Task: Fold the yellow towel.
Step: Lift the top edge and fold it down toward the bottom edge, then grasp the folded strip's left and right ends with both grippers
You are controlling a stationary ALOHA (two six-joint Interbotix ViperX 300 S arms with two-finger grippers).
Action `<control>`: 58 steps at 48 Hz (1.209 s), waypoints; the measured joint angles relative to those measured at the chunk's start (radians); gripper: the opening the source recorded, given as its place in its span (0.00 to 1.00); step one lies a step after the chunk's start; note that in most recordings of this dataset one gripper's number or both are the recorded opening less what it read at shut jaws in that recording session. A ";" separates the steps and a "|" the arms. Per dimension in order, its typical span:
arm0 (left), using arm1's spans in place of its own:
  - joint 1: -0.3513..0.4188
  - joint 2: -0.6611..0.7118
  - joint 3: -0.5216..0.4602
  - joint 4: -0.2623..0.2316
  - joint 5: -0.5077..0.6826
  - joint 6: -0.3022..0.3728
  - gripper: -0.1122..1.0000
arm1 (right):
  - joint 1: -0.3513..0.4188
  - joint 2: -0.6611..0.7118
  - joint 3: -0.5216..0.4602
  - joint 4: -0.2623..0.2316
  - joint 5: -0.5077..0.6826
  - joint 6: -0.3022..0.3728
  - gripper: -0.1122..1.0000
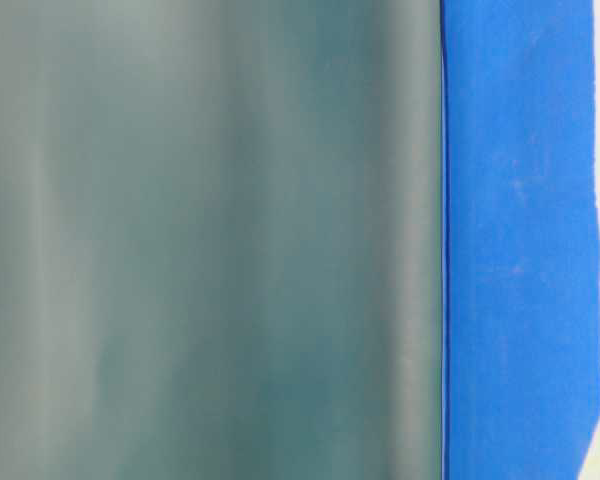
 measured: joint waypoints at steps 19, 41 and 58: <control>0.028 0.000 -0.021 0.000 0.002 0.029 0.70 | -0.012 -0.098 0.005 -0.026 0.008 -0.029 0.79; 0.201 0.135 -0.129 0.000 0.196 0.149 0.70 | -0.249 -0.094 0.017 -0.048 0.097 -0.126 0.79; 0.259 0.215 -0.160 0.002 0.249 0.206 0.70 | -0.272 0.067 -0.037 -0.049 0.094 -0.149 0.79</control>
